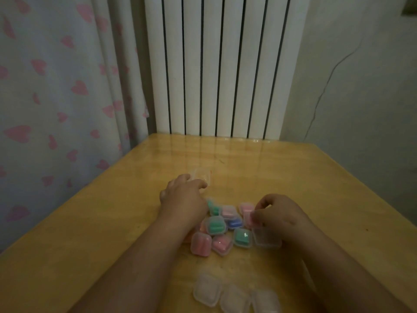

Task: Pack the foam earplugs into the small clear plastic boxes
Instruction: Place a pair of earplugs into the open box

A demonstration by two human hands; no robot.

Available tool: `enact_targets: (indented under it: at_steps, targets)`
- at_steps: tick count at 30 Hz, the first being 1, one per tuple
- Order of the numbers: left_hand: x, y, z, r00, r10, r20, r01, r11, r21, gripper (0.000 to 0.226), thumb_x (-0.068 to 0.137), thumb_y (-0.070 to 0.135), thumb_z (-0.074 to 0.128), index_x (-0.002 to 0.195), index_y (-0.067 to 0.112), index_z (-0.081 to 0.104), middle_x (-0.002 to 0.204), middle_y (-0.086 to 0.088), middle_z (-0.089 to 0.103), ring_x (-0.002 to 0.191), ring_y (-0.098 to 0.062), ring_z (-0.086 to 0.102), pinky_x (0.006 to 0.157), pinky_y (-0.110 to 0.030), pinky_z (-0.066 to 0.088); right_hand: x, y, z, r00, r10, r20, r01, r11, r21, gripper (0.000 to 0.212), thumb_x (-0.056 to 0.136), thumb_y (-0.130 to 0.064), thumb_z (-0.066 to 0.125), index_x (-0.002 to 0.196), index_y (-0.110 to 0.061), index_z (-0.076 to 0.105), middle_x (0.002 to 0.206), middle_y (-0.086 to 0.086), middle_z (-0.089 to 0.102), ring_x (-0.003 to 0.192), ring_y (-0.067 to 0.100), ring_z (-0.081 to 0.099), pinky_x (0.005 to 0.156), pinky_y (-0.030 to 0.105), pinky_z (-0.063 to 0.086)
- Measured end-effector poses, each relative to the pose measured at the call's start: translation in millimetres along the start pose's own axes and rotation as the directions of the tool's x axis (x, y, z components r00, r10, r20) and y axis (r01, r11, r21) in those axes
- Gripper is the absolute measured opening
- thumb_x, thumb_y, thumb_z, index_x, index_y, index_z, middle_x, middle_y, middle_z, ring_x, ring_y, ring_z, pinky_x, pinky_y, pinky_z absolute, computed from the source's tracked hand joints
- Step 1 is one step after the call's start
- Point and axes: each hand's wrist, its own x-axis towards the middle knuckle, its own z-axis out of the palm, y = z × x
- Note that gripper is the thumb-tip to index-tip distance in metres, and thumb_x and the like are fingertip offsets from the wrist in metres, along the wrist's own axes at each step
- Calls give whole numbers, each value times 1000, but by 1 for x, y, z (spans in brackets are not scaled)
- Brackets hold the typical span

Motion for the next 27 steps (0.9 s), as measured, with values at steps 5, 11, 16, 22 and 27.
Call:
enact_targets:
  at_steps: [5, 11, 16, 22, 27]
  targets:
    - [6, -6, 6, 998, -3, -67, -3, 996, -94, 44, 86, 16, 50, 127, 21, 63, 143, -10, 48, 130, -26, 45, 108, -38, 40, 1, 1, 3, 991, -99, -89, 101, 995, 18, 5, 83, -29, 66, 85, -25, 65, 87, -2, 66, 80, 15, 62, 71, 36, 55]
    - [-3, 3, -3, 966, 74, -249, -143, 952, -271, 44, 88, 10, 52, 131, 18, 61, 134, 1, 58, 126, -18, 49, 107, -33, 40, -13, -9, 12, 860, -466, -210, 486, 872, 55, 25, 90, -22, 63, 106, -41, 57, 100, -21, 53, 78, 2, 53, 68, 17, 43]
    - [-16, 17, -6, 918, 227, -324, -359, 824, -439, 42, 87, 5, 59, 122, 26, 67, 123, 13, 62, 118, -7, 53, 102, -34, 46, -14, -9, 18, 739, -649, -181, 653, 756, -41, 42, 89, -15, 64, 121, -42, 55, 115, -29, 43, 83, -4, 51, 72, 12, 43]
    - [-25, 19, -13, 901, 336, -274, -422, 536, -731, 21, 83, 18, 63, 96, 31, 73, 107, 10, 70, 102, -7, 63, 81, -24, 53, -14, -11, 19, 756, -600, -262, 576, 800, -169, 26, 86, -29, 67, 110, -38, 61, 108, -23, 51, 84, 2, 56, 74, 26, 51]
    - [-21, 17, -17, 958, 110, -266, -288, 406, -867, 20, 93, 20, 54, 104, 24, 70, 107, 9, 69, 97, 2, 61, 82, -20, 48, -11, -10, 16, 723, -565, -397, 586, 806, -81, 15, 83, -16, 71, 95, -26, 69, 91, -12, 61, 80, 6, 57, 73, 25, 50]
